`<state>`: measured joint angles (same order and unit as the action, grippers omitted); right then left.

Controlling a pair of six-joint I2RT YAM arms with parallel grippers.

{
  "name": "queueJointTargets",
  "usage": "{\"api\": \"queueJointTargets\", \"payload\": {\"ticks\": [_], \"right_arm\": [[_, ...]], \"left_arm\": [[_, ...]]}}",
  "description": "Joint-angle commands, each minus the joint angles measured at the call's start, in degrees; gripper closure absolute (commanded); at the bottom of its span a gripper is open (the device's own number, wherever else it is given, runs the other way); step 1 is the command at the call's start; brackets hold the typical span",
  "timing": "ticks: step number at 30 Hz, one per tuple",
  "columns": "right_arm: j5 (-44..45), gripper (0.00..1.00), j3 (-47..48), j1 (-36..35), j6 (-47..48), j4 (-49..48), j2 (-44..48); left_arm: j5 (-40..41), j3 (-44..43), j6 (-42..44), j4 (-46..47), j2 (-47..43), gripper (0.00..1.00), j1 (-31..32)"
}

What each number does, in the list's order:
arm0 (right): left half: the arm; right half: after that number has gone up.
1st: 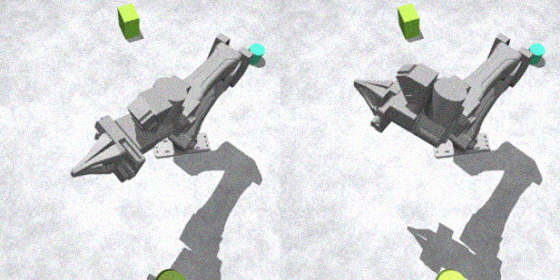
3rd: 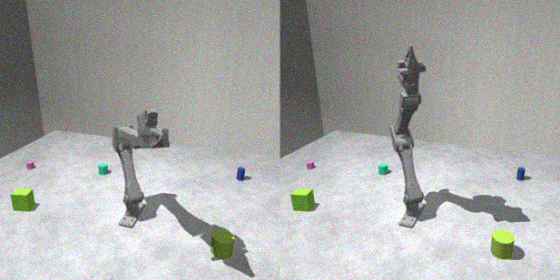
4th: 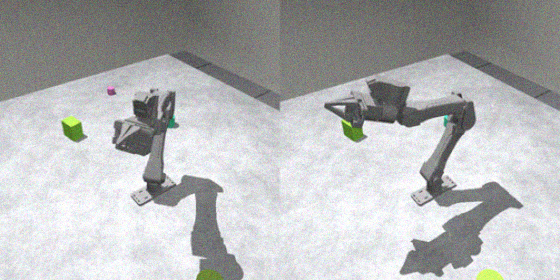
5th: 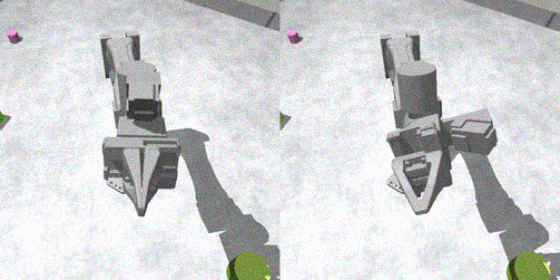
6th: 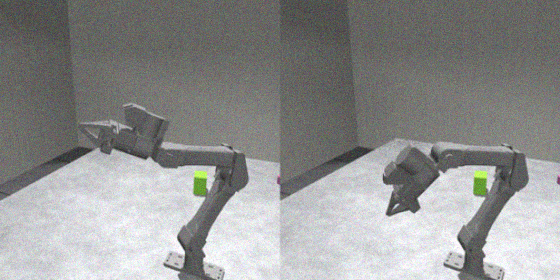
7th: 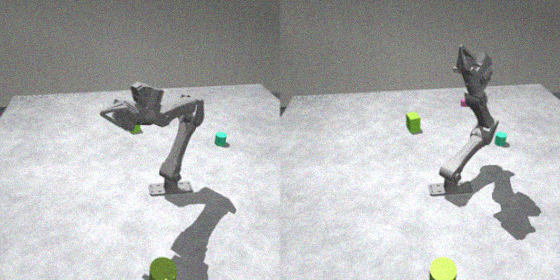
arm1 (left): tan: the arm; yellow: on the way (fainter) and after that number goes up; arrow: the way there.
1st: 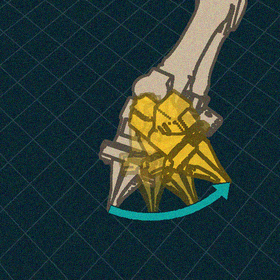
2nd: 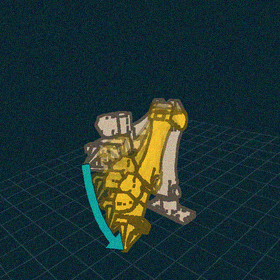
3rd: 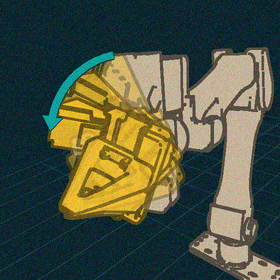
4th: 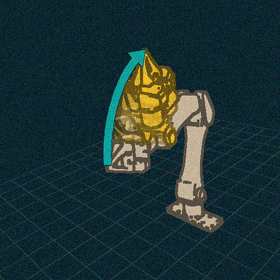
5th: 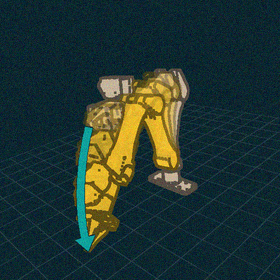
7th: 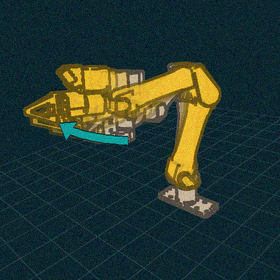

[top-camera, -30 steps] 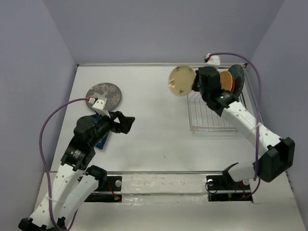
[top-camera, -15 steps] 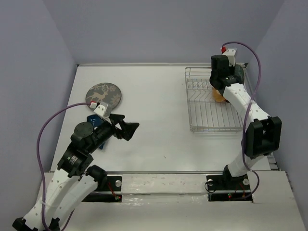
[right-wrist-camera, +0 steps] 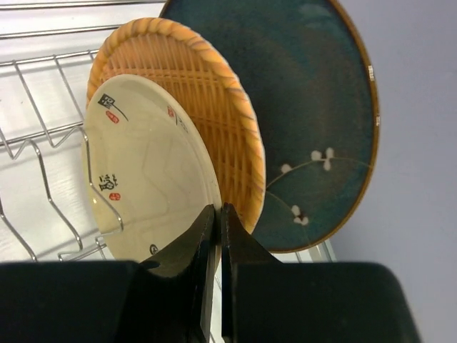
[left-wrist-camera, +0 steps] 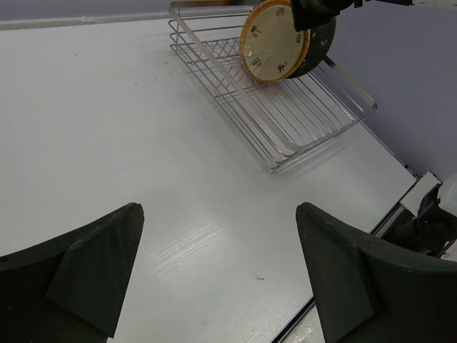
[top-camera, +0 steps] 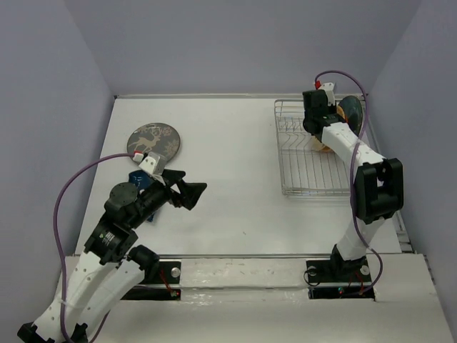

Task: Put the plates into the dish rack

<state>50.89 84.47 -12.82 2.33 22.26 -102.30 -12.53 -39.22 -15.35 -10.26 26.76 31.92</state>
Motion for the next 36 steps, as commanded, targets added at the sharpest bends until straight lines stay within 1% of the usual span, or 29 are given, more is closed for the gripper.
{"api": "queueJointTargets", "payload": {"ticks": [1, 2, 3, 5, 6, 7, 9, 11, 14, 15, 16, 17, 18, 19, 20, 21, 22, 23, 24, 26, 28, 29, 31, 35, 36], "right_arm": [[-2.6, 0.92, -0.7, 0.2, -0.1, -4.5, 0.2], [-2.8, 0.88, -0.5, 0.2, -0.3, -4.6, 0.1], [-3.4, 0.75, -0.4, 0.2, -0.7, -4.7, 0.3], [-4.4, 0.59, 0.1, 0.2, -1.3, -4.6, 1.1], [-6.0, 0.43, 0.3, 0.2, -2.0, -4.4, 1.7], [-6.9, 0.38, 0.7, 0.2, -2.2, -3.9, 3.0], [-9.9, 0.31, 1.6, 0.2, -5.9, -2.3, 4.6], [-12.9, 0.30, 1.8, 0.2, -8.3, -0.6, 7.5], [-22.8, 0.30, -0.6, -3.0, -15.0, -0.5, 12.4], [-25.2, 0.31, -2.6, -5.6, -16.9, -0.8, 13.5], [-28.1, 0.32, -4.2, -7.2, -18.5, -2.9, 14.6], [-33.0, 0.33, -5.9, -9.2, -22.4, -4.5, 16.2], [-35.3, 0.36, -7.7, -11.2, -24.9, -6.4, 16.6], [-38.2, 0.38, -11.7, -15.5, -27.2, -11.9, 16.7], [-43.3, 0.41, -13.4, -17.8, -31.8, -14.8, 16.3], [-45.0, 0.41, -14.8, -20.2, -33.9, -17.7, 15.4], [-46.4, 0.42, -15.9, -22.5, -35.5, -20.7, 14.1], [-47.3, 0.42, -16.1, -27.0, -37.0, -25.0, 10.4], [-48.2, 0.43, -15.4, -29.0, -39.7, -26.5, 6.1], [-49.7, 0.43, -12.9, -34.1, -42.5, -31.2, 1.8], [-51.6, 0.43, -11.1, -36.5, -44.8, -34.2, -2.4], [-53.5, 0.43, -9.4, -37.4, -45.8, -37.5, -6.3], [-55.5, 0.43, -7.9, -40.1, -49.0, -41.4, -11.3], [-57.7, 0.42, -2.4, -43.0, -53.6, -43.0, -17.7], [-59.8, 0.40, 0.5, -43.5, -55.5, -43.0, -20.8]], "left_arm": [[0.4, 0.2, 0.2, 2.4, 0.0, 0.01, 0.2], [0.7, 0.2, 0.3, 2.3, 0.0, 0.01, 0.2], [0.8, 0.2, 0.3, 2.4, 0.2, 0.01, 0.2], [1.4, 0.2, 0.3, 2.2, 0.2, 0.01, 0.2], [1.6, 0.1, 0.4, 2.2, 0.3, 0.01, 0.2], [1.8, 0.1, 0.4, 2.1, 0.4, 0.01, 0.1], [2.2, 0.1, 0.6, 2.0, 0.6, 0.01, -0.1], [2.1, 0.0, 0.7, 2.1, 1.2, 0.01, -0.3], [2.3, -0.2, 0.9, 1.9, 1.4, 0.01, -0.7], [2.8, -0.2, 0.9, 1.8, 1.2, 0.01, -0.9], [4.2, -0.3, 1.0, 1.7, 1.0, 0.01, -1.3], [5.2, -0.6, 0.9, 1.3, 0.5, 0.01, -1.5], [6.9, -0.8, 0.9, 1.1, 0.0, 0.01, -1.8], [10.9, -0.9, 0.9, 0.4, -0.5, 0.01, -1.9], [13.2, -1.4, 0.8, 0.1, -1.5, 0.01, -2.0], [16.0, -1.6, 0.7, -0.2, -2.1, 0.01, -2.0], [18.1, -1.7, 0.6, -0.5, -2.8, 0.01, -2.1], [22.1, -1.9, 0.5, -0.9, -3.9, 0.01, -2.2], [23.9, -2.1, 0.2, -1.4, -4.5, 0.01, -2.5], [27.4, -2.0, 0.1, -1.7, -6.4, 0.01, -2.8], [28.8, -1.9, -0.3, -1.6, -7.9, 0.01, -3.7], [29.7, -1.8, -0.6, -1.2, -9.2, 0.01, -4.0], [30.6, -1.6, -0.9, -0.8, -10.0, 0.01, -4.4], [29.2, -1.5, -1.0, -0.4, -8.4, 0.01, -4.8], [28.9, -1.6, -1.1, -0.3, -7.4, 0.01, -4.9]]}}
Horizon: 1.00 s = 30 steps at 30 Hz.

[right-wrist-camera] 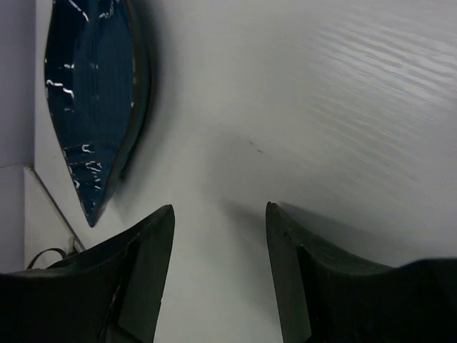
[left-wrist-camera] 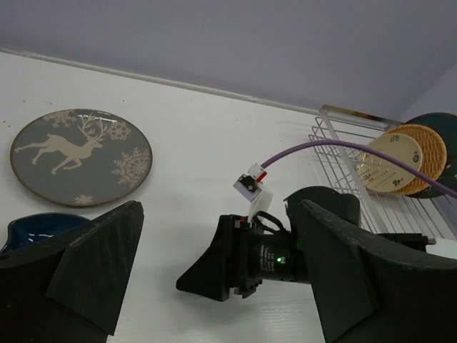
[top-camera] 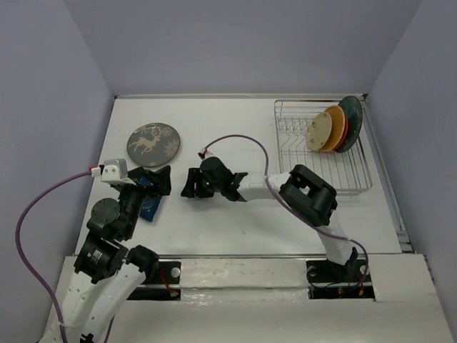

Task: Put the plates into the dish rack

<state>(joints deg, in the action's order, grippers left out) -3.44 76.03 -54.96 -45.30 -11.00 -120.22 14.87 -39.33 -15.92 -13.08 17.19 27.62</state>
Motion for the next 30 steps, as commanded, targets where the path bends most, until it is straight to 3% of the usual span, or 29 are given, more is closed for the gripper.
{"api": "queueJointTargets", "payload": {"ticks": [1, 9, 20, 24, 30], "right_arm": [[-6.1, 0.39, 10.4, -2.2, -8.6, -9.7, -4.5], [-4.6, 0.38, 22.5, -4.1, -11.7, -6.0, -15.5], [-3.1, 0.47, 33.2, -4.1, -15.3, -1.7, -26.0], [-2.6, 0.61, 33.8, -4.6, -17.6, -1.4, -27.2], [1.4, 0.81, 24.2, -5.2, -15.5, -3.8, -20.1]], "left_arm": [[1.2, -1.5, -0.6, 2.5, 2.7, 0.01, -0.8], [0.1, -1.4, -1.0, 2.6, 2.9, 0.01, -1.9], [-1.5, -1.3, -1.0, 2.8, 2.5, 0.01, -1.8], [-1.6, -1.3, -1.0, 2.9, 2.1, 0.01, -1.8], [-2.0, -1.2, -1.0, 3.1, 1.1, 0.01, -1.8]]}}
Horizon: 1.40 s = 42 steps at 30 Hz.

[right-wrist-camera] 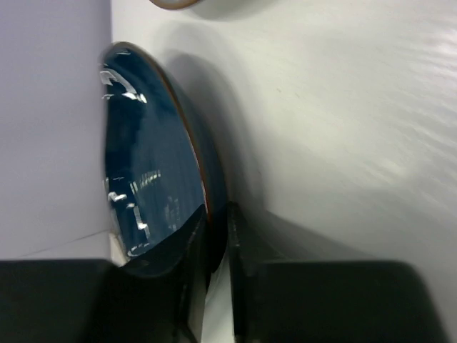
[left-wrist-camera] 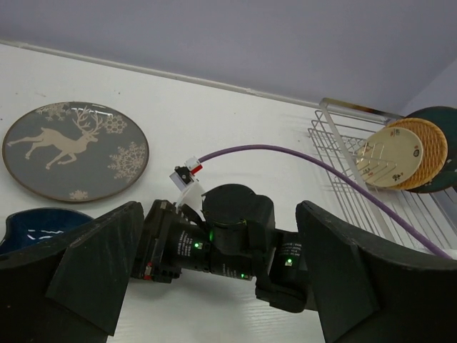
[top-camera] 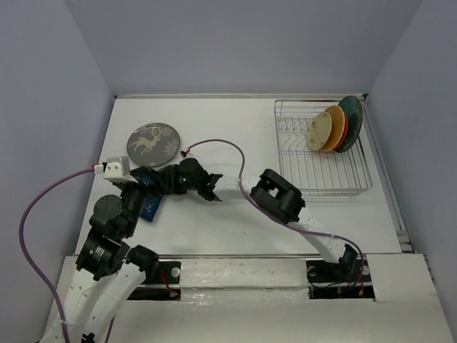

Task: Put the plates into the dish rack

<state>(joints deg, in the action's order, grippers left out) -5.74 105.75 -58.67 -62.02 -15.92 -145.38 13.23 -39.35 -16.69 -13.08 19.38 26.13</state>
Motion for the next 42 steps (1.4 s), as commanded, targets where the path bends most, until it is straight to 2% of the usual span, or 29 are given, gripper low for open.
{"api": "queueJointTargets", "payload": {"ticks": [1, 4, 8, 12, 13, 17, 18, 20, 21, 22, 23, 26, 29, 36, 42], "right_arm": [[5.0, 0.85, -6.6, -1.4, 2.3, 1.0, 6.2], [7.5, 0.93, -10.7, -1.4, 4.4, 0.6, 10.8], [9.9, 0.93, -15.7, -1.4, 8.9, -0.2, 17.9], [14.4, 0.93, -19.7, -1.4, 19.7, 1.1, 29.2], [18.1, 0.93, -20.2, -1.4, 21.9, 2.5, 31.4], [28.6, 0.93, -23.2, -0.2, 33.8, 12.5, 42.3], [33.8, 0.93, -23.3, -0.2, 39.1, 14.7, 46.5], [39.6, 0.93, -22.6, 0.7, 43.5, 20.9, 50.4], [45.0, 0.93, -21.0, 2.2, 46.9, 27.4, 53.5], [45.0, 0.93, -20.2, 3.3, 46.9, 30.6, 53.5], [49.2, 0.93, -18.1, 4.5, 49.5, 36.0, 56.2], [60.9, 0.93, -13.5, 8.9, 56.7, 43.6, 58.6], [67.8, 0.93, -11.3, 14.4, 64.3, 45.0, 59.9], [71.4, 0.93, -2.8, 27.0, 74.3, 45.0, 57.6], [70.3, 0.93, 2.9, 32.4, 77.7, 45.0, 50.1]], "left_arm": [[-0.4, -1.2, -0.3, 3.1, -1.2, 0.01, -0.3], [-0.4, -1.2, -0.3, 3.0, -1.5, 0.01, -0.2], [-0.2, -1.3, -0.2, 2.9, -2.2, 0.01, -0.2], [-0.2, -1.3, 0.0, 2.8, -3.2, 0.01, -0.2], [-0.2, -1.2, 0.1, 2.8, -3.3, 0.01, -0.1], [-0.7, -1.0, 0.3, 3.0, -4.6, 0.01, 0.4], [-0.9, -0.8, 0.3, 3.1, -5.3, 0.01, 0.6], [-1.7, -0.6, 0.4, 3.6, -6.1, 0.01, 0.9], [-2.5, -0.5, 0.6, 3.7, -6.7, 0.01, 1.3], [-2.8, -0.5, 0.6, 3.7, -7.0, 0.01, 1.3], [-3.2, -0.5, 0.7, 3.6, -7.1, 0.01, 1.9], [-4.8, -0.2, 1.0, 3.5, -7.4, 0.01, 3.2], [-5.7, -0.2, 1.0, 3.4, -7.2, 0.01, 4.4], [-5.9, 0.0, 0.9, 3.1, -7.9, 0.01, 6.6], [-5.6, 0.0, 0.9, 2.8, -8.2, 0.01, 7.4]]}}
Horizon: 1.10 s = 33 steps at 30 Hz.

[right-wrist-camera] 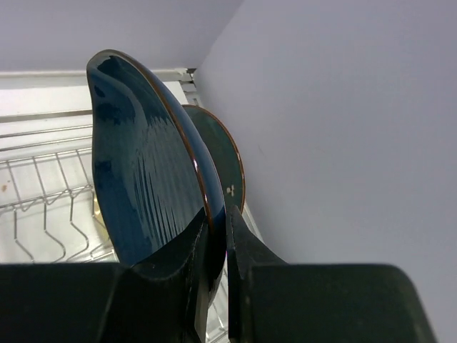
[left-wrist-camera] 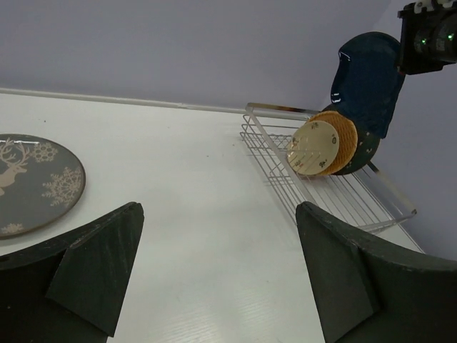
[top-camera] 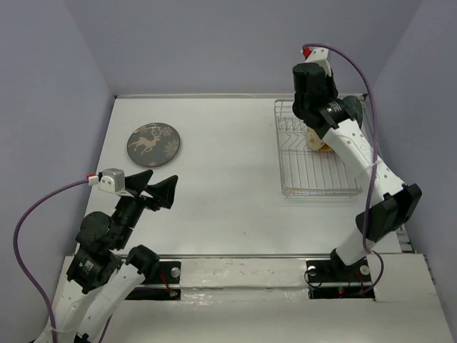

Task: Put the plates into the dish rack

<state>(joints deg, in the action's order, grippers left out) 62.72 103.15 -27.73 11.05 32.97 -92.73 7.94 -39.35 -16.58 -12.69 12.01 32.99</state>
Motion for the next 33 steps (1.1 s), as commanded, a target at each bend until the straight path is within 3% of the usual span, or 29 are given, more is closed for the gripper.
{"api": "queueJointTargets", "payload": {"ticks": [1, 9, 33], "right_arm": [[1.4, 0.93, 6.2, 2.6, 5.1, -3.9, -3.5], [-2.2, 0.93, 9.7, 5.2, 6.4, -3.9, -11.7], [-8.2, 0.93, 0.6, 10.0, 3.5, -4.8, -17.7]], "left_arm": [[-0.3, 0.0, 0.8, 2.4, -0.8, 0.01, 0.7], [0.1, 0.0, 0.8, 2.3, -0.5, 0.01, 1.2], [-0.3, 0.0, 1.0, 2.4, 2.1, 0.01, 1.5]]}}
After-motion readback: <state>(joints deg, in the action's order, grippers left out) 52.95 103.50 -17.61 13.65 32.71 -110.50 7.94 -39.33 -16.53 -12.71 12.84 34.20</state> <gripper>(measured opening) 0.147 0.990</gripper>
